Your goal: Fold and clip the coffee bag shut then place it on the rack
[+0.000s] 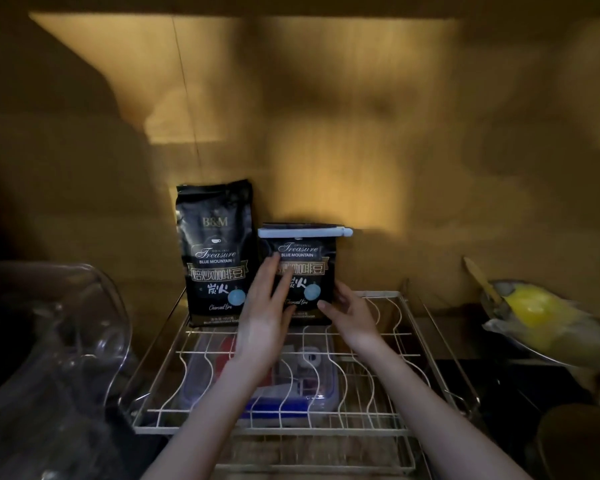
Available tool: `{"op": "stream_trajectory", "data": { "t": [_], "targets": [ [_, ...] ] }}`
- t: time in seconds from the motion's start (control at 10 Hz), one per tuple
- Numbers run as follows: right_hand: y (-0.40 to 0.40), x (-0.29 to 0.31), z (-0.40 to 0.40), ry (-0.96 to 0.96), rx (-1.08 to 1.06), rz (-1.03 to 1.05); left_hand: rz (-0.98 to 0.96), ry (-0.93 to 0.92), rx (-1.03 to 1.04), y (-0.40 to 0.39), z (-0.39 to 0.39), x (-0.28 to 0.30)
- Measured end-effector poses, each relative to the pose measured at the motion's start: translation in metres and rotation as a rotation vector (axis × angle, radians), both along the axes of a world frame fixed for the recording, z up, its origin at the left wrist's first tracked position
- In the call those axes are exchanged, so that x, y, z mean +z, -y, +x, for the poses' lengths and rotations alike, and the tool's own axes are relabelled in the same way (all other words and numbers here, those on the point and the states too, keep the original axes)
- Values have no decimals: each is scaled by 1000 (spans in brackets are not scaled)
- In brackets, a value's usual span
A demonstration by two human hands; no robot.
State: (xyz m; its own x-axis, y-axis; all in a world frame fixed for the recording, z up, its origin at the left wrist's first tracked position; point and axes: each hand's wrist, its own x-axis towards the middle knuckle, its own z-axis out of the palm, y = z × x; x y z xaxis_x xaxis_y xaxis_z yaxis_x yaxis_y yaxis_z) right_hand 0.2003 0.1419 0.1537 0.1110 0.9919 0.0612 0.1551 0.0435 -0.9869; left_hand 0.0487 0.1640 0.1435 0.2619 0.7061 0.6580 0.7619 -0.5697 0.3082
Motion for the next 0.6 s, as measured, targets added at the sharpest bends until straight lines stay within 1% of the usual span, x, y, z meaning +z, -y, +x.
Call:
{"op": "stream_trajectory", "data": {
  "t": [0.1, 0.2, 0.3, 0.4, 0.5, 0.6],
  "targets": [
    [-1, -1, -3, -2, -11, 21, -68, -39, -25, -3, 5, -7],
    [1, 0, -5, 117, -50, -1, -135, -24, -26, 0, 8, -5],
    [8, 16, -4, 257, -106, -8, -173, -17, -17, 4, 7, 7],
    [32, 59, 1, 231, -134, 128, -265, 23, 16, 9, 3, 43],
    [78, 130, 10, 51, -163, 475, -248, 69, 34, 8, -3, 92],
    [143, 193, 20, -92, -119, 793, -220, 115, 4, 9, -12, 141]
  ]
}}
